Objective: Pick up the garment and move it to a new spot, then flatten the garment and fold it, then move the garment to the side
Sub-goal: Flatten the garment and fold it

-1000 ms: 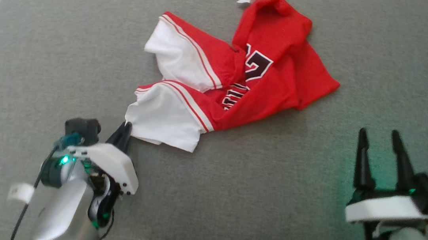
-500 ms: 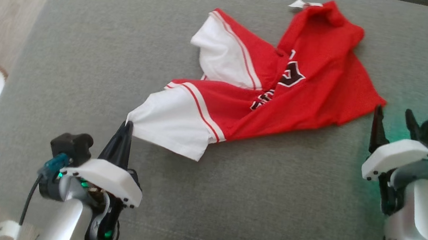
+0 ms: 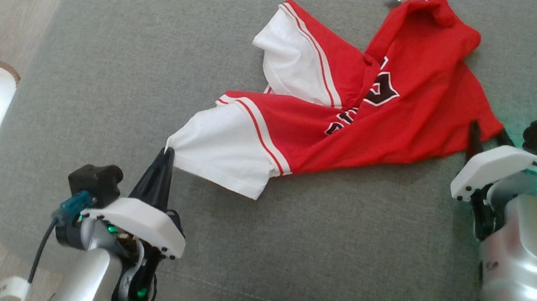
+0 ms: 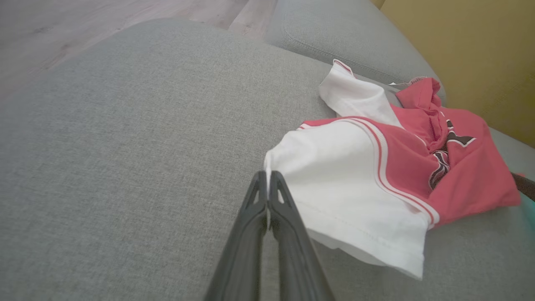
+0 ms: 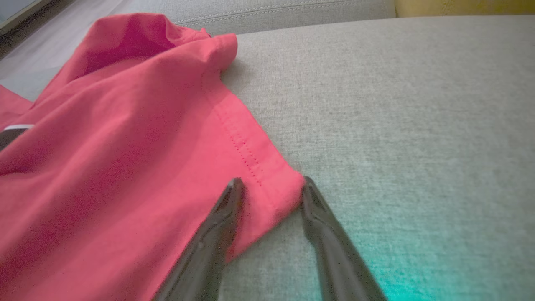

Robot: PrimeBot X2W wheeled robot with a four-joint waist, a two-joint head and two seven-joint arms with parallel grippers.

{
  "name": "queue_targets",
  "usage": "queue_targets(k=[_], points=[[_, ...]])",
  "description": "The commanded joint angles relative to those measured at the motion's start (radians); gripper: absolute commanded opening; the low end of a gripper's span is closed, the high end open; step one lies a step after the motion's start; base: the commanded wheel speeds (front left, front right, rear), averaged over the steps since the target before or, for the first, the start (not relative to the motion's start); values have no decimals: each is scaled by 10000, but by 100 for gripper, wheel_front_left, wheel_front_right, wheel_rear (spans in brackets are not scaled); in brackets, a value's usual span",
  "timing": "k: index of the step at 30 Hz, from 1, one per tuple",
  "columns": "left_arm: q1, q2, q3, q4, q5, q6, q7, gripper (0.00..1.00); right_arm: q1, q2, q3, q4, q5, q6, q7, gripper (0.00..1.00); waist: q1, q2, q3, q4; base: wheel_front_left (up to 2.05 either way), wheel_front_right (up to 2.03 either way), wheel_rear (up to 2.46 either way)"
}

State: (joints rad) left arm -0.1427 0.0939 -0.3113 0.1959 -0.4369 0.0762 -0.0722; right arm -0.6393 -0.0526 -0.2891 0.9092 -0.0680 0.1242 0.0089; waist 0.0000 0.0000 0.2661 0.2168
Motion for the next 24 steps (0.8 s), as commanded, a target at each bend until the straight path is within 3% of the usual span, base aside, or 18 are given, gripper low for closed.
queue_targets(k=[1, 2, 3, 9, 14, 19, 24], points=[[-196, 101, 310, -328, -75, 46, -117, 0, -182, 24, 229, 50, 66, 65, 14, 31, 0, 0, 6, -36, 0, 0, 0], [-216, 96, 315, -318, -101, 36, -136, 0, -241, 24, 220, 174, 67, 65, -18, 11, 0, 0, 7, -60, 0, 0, 0], [-235, 85, 322, -317, -141, 19, -162, 0, -305, 24, 225, 266, 70, 65, -96, 0, 0, 0, 6, -85, 0, 0, 0], [-319, -37, 531, -504, -761, -225, -346, 0, -623, 24, 1030, 466, 712, 65, -1007, 0, 0, 0, -254, -428, 0, 0, 0], [-527, -77, 719, -1254, -1426, -714, -534, 0, -450, 1, 2679, -265, 1732, 65, -1842, 0, 0, 0, -870, -916, 0, 0, 0], [-827, 121, 895, -2486, -1527, -823, -538, 0, 116, -194, 3638, -2225, 2666, 65, -2228, 0, 0, 0, -1558, -1450, 0, 0, 0], [-1206, 455, 1021, -4025, -1441, -745, -178, 0, 1090, -620, 3764, -5068, 3264, 65, -2084, 0, 0, 0, -2186, -1834, 0, 0, 0]])
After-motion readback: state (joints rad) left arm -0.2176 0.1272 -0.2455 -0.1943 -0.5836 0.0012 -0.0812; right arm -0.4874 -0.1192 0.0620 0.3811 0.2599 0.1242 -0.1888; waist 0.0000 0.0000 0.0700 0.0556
